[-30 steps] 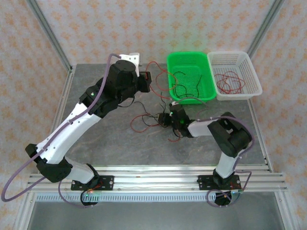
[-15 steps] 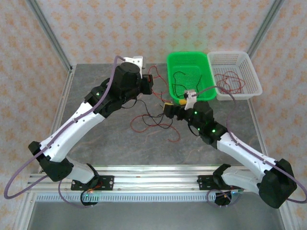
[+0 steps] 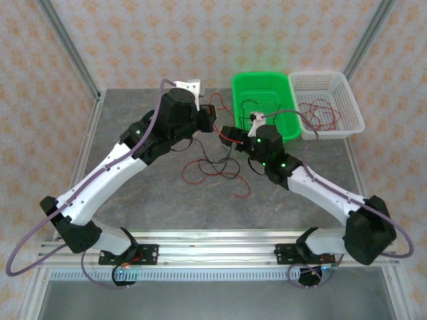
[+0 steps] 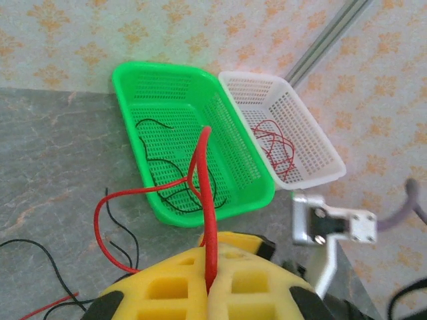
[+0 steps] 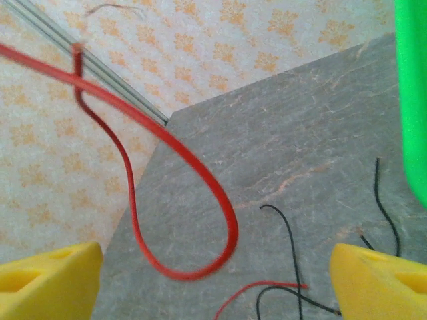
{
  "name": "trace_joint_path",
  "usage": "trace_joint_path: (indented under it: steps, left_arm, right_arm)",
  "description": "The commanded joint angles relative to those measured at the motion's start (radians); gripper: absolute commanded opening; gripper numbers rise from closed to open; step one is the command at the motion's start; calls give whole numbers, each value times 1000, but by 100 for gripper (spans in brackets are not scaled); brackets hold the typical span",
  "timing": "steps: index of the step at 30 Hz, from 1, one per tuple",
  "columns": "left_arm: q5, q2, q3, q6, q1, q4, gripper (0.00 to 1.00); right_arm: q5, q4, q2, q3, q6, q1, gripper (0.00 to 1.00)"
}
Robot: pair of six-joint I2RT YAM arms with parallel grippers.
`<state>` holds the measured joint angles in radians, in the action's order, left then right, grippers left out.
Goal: Untangle the cables
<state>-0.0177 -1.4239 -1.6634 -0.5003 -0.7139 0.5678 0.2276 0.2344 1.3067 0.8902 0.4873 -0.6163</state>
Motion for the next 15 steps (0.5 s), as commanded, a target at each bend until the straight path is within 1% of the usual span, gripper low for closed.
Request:
trace_joint_path:
  steps: [1,3,6,7,12,15]
  left_arm:
    - [-8,45,13,-16,-12,-36,0]
    - [-5,53,17,-17,-12,-36,0]
    - [4,66,24,-17,-12,-34,0]
    - [8,70,24,-17,-11,-34,0]
    - [27,87,31,-15,-12,-35,0]
    - [55,97,44,-12,-11,-34,0]
  right_arm:
    - [-4,78,46,60,58,1,82]
    - [-17,88,67,73,67,3,76]
    - [-45,101,79,78,83,5,57]
    - [-53,104,80,78,88,8,49]
    - [-99,69,57,86,84,22,0]
    - [-156,-11,26,109,32,34,0]
